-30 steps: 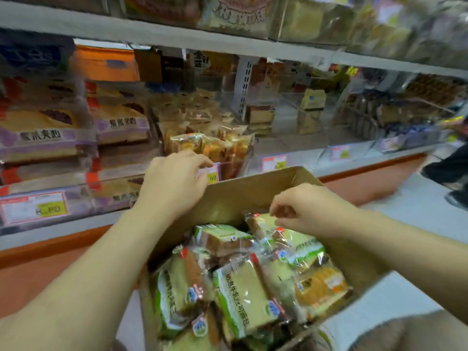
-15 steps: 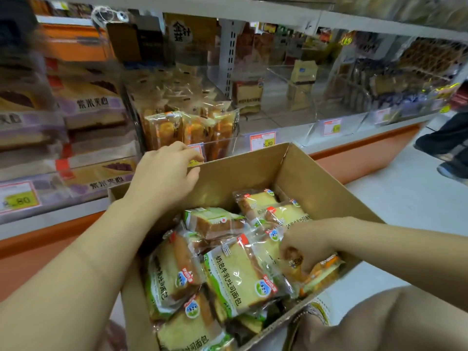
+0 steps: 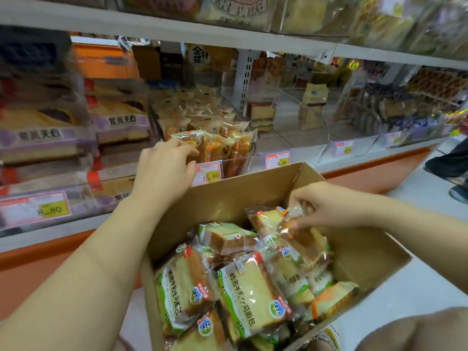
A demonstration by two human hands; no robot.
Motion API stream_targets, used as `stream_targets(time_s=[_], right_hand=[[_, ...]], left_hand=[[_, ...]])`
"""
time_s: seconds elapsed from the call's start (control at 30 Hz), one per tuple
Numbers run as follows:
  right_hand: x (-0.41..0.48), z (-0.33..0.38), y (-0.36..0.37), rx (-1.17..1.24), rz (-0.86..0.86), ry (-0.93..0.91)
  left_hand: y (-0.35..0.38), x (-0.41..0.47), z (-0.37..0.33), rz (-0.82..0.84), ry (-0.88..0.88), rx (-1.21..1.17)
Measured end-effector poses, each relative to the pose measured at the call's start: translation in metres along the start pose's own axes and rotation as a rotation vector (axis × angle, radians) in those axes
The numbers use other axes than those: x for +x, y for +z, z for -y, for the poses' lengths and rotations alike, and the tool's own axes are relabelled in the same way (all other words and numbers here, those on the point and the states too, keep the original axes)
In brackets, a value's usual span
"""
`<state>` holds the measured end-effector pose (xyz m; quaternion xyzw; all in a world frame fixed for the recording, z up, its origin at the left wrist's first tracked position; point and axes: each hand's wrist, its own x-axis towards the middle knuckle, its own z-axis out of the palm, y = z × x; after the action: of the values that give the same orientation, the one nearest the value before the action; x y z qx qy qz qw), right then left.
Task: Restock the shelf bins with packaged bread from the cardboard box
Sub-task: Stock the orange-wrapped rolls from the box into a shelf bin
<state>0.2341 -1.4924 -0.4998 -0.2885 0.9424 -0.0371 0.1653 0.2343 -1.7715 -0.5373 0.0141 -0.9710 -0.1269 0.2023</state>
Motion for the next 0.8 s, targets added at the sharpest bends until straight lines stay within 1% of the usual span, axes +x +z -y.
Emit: stream_targets(time_s=[0.1,0.23,0.3,0.33,0.43,0.53,0.6,0.67,0.7,0.77,0.8], right_hand=[[0.011,0.023,-0.025,0.122,-0.216,-0.031],[0.035,0.055,-0.046,0.510,-0.575,-0.123],[0.047,0.072,-0.051,0.680,-0.714,-0.174],[0.054,0.078,-0.053,0.722,-0.765,-0.193],[0.079,0.092,-0.052,0.779,-0.838,-0.212],[0.105,0.098,-0.045,0.839,-0.796,-0.196],[0.123,0.098,-0.035,0.724,-0.733,-0.167],[0.137,0.098,-0.024,0.493,-0.714,-0.129],[0.143,0.100,-0.019,0.330,-0.772,-0.132],[0.152,0.101,-0.014,-0.062,-0.945,-0.143],[0.155,0.103,-0.012,-0.175,-1.005,-0.133]], left_hand=[[-0.002,0.003,0.008,0.004,-0.002,0.035],[-0.008,0.009,0.020,-0.014,0.063,0.108],[-0.011,0.012,0.025,-0.009,0.078,0.097],[-0.012,0.014,0.028,-0.002,0.062,0.061],[-0.015,0.018,0.033,0.025,-0.056,-0.077],[-0.018,0.021,0.039,0.025,-0.135,-0.156],[-0.021,0.022,0.041,0.012,-0.174,-0.223],[-0.021,0.021,0.041,-0.006,-0.176,-0.265],[-0.021,0.020,0.041,-0.021,-0.152,-0.259],[-0.017,0.018,0.042,-0.041,-0.086,-0.232],[-0.016,0.018,0.043,-0.046,-0.061,-0.229]])
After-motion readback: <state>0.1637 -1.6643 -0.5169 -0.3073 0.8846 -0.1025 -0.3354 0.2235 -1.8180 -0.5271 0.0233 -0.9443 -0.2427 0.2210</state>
